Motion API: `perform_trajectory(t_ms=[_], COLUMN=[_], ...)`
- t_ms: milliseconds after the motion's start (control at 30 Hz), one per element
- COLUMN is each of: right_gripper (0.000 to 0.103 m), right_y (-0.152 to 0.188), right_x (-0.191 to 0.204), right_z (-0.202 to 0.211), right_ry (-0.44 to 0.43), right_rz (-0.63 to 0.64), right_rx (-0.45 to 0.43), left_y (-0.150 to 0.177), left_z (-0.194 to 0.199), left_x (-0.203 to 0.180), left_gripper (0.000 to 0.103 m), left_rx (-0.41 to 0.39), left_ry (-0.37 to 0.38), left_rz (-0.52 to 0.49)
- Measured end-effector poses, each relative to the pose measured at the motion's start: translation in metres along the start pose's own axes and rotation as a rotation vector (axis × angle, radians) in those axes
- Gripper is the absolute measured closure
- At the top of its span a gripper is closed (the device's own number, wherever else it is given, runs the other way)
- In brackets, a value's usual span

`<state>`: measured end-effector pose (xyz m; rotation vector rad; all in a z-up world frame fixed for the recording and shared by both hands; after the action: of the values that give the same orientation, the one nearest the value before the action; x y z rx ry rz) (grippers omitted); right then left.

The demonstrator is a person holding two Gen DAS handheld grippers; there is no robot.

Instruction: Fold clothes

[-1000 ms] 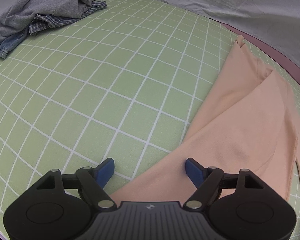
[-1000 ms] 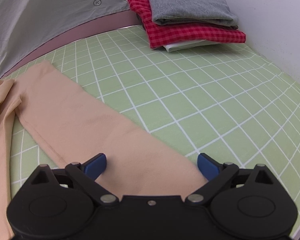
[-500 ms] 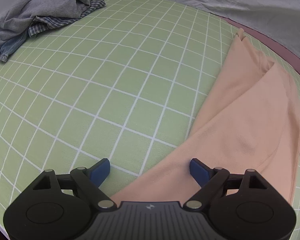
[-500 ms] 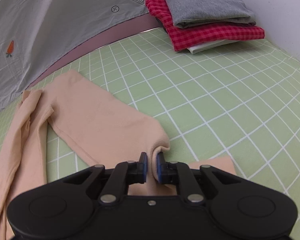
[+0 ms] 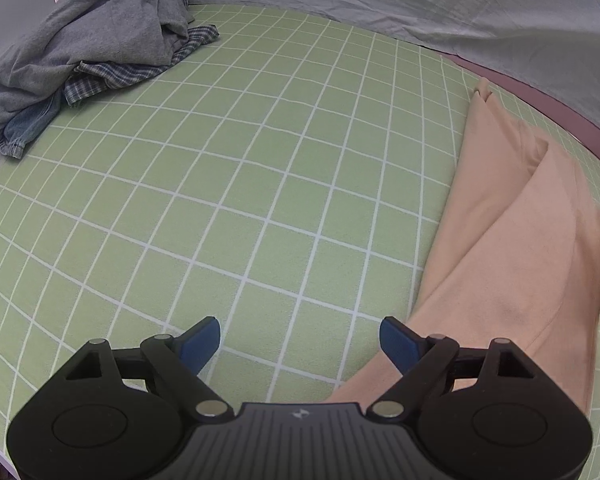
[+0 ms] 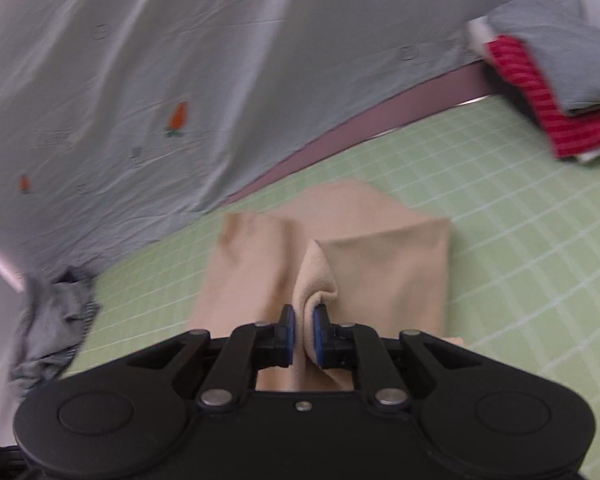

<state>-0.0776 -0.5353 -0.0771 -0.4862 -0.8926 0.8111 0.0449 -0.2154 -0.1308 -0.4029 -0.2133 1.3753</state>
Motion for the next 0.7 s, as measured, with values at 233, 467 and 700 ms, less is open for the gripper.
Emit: perform_trajectory(t_ms=[233,467,700], right_gripper=[0.021,0.015,0.014], right_y=[0.015,0.031,0.047], right_x=[0.031,-0.05,-0.107], right_z=[-0.002,0.023,0.041], right_ry=[-0.036,0.336,0.537], right_rz=[0.012,0.014,0.058], right_rx=[0.022,0.06,0.136], left_y=[0.004,0.011,0.019], left_z=[0.008,0.009,0.009], left_x=[-0.001,-0.029,-0.076], left_gripper=[0.016,0.016,0.016], left_rx=[-0.022,-0.037,-0.058], left_ry=[0.002,0.02,0.055], left_rz=[0.004,0.01,0.013])
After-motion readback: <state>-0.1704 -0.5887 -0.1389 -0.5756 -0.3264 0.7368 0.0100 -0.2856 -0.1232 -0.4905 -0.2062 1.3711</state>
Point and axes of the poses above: each gripper's, at about its wrist camera, not at the fingertips, and z roughly against the way its jaws point, x to its left, y to its underside, the point moved 3 cm from there along -z, roughly the way its jaws point
